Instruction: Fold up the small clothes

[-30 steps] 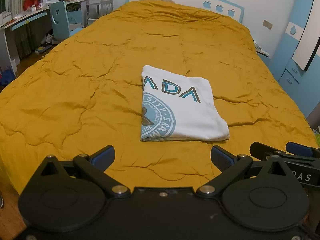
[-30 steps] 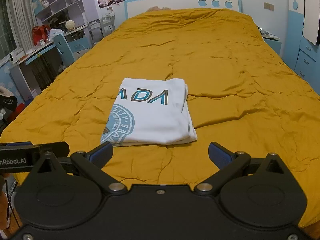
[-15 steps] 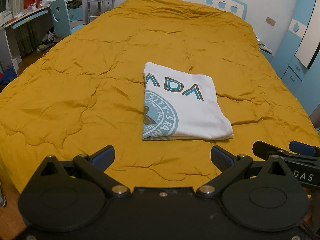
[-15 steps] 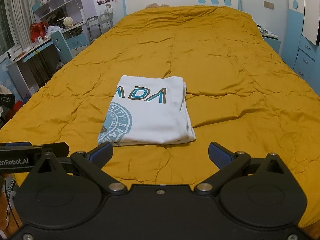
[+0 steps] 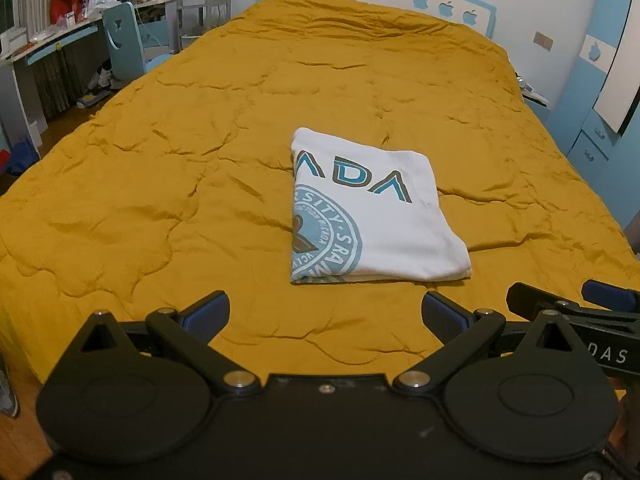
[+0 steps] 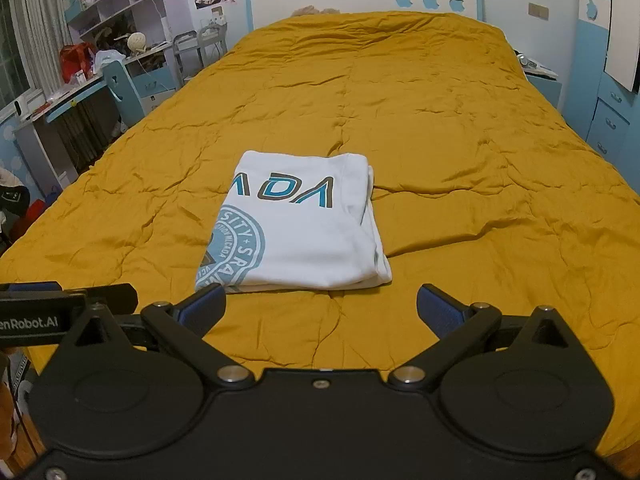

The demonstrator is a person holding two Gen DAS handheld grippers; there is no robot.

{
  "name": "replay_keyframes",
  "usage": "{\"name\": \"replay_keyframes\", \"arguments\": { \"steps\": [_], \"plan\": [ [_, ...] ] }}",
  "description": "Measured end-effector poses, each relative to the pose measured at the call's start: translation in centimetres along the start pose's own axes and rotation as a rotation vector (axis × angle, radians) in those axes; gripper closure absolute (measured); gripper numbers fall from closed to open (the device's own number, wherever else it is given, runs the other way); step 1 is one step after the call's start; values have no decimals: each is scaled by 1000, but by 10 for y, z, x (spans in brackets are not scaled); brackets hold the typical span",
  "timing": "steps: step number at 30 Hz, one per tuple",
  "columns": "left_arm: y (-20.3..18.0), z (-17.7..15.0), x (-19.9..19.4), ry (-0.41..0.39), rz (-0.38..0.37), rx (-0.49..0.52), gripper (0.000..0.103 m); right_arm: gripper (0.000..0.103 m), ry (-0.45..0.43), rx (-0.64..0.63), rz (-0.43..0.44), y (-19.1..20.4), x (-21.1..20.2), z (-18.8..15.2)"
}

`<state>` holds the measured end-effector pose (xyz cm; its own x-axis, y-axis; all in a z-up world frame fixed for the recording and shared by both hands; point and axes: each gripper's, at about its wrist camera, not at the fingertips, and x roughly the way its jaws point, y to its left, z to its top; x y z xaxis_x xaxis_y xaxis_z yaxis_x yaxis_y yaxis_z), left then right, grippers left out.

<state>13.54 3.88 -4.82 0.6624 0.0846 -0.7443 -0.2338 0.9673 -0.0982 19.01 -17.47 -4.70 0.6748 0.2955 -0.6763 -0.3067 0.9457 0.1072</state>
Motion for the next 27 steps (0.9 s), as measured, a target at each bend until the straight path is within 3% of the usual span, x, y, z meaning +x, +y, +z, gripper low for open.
{"name": "replay_keyframes", "arguments": {
  "steps": [27],
  "plan": [
    [3, 1, -2, 2, 25, -14, 0, 0, 2, -7, -5, 0, 0, 0]
  ]
}}
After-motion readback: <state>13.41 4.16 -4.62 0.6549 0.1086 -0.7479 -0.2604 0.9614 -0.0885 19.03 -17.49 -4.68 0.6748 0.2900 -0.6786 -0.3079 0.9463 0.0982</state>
